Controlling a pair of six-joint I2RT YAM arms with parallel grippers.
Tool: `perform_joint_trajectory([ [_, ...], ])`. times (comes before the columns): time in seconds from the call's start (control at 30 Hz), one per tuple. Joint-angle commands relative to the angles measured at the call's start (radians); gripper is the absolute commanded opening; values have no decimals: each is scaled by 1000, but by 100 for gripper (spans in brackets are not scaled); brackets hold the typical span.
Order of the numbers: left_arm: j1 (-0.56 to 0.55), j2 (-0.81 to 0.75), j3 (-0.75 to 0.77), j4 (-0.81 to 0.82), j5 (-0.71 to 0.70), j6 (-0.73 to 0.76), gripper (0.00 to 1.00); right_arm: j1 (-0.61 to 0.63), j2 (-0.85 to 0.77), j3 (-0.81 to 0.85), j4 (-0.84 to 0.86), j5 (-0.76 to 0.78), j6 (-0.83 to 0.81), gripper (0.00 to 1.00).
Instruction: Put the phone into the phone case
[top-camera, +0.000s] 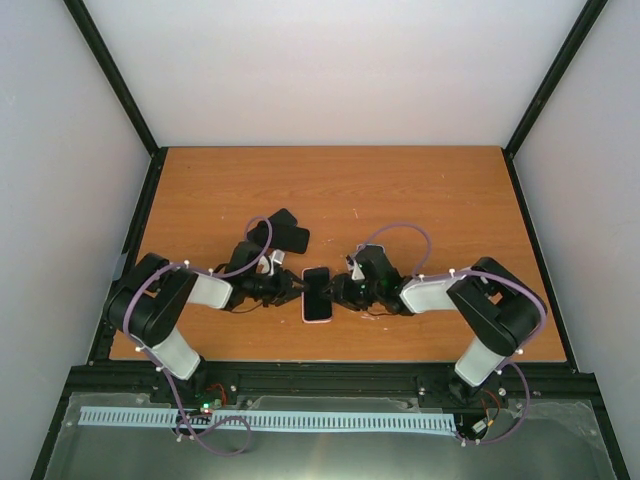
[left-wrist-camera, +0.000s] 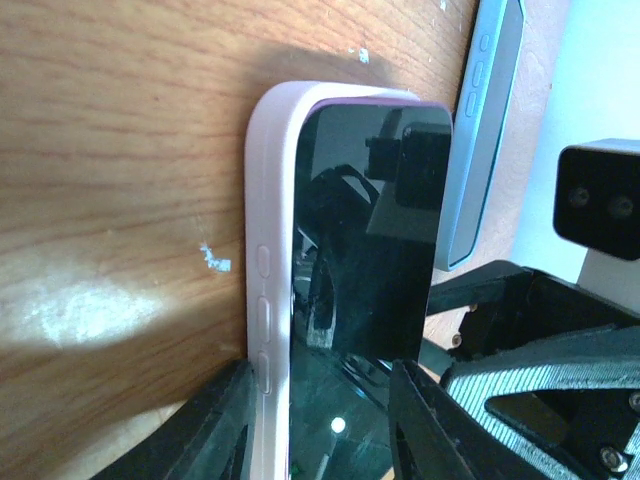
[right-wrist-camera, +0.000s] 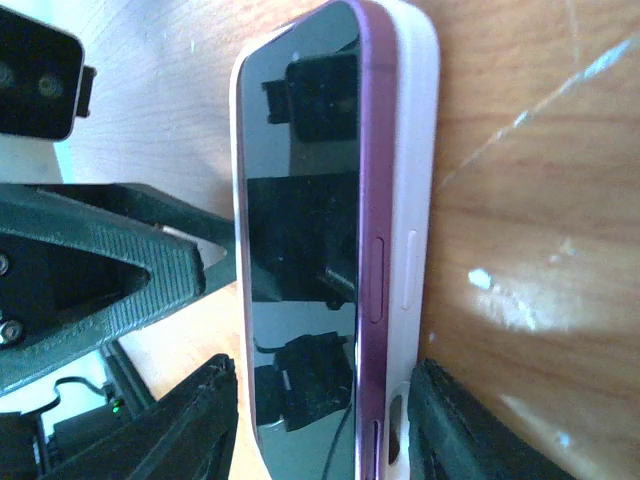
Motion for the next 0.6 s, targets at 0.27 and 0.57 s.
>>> perform_joint_trajectory([
  [0.27,-42,-58,-37,58,32,-42,45,10,-62,-92,346,-139,161,47],
  [0.57,-48,-67,-68,81,41,-58,49,10,-59,-113,451,-131,209,47],
])
